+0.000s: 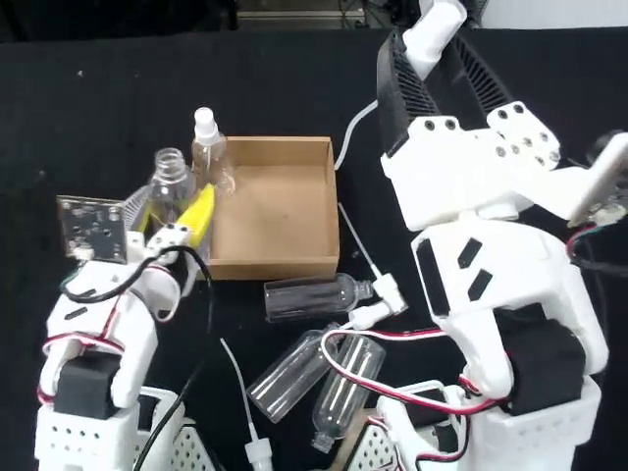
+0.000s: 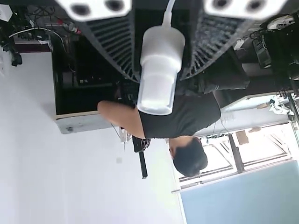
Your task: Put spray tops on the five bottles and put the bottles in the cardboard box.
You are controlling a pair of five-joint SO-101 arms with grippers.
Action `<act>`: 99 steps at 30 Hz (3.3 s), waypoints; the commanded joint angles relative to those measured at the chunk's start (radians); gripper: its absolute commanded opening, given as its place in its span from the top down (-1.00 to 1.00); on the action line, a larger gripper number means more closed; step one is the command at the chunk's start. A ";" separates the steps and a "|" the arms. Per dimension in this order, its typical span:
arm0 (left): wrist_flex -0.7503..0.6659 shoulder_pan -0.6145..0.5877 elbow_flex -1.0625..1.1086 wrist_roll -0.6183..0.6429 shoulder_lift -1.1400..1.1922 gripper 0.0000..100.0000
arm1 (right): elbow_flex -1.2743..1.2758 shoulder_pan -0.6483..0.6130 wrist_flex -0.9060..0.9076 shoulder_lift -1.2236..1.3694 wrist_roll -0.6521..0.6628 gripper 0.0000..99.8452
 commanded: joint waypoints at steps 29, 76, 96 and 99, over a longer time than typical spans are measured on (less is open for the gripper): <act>0.023 0.127 0.070 -0.003 -0.354 0.93 | -0.002 -0.222 0.009 0.010 -0.058 0.98; -0.718 0.321 0.650 -0.005 -0.304 0.94 | 0.262 -0.311 -0.341 0.004 0.132 0.98; -0.718 0.321 0.650 -0.005 -0.304 0.94 | 0.249 -0.404 -0.276 -0.044 0.141 0.98; -0.718 0.321 0.650 -0.005 -0.304 0.94 | 0.242 -0.404 -0.278 0.008 0.143 0.98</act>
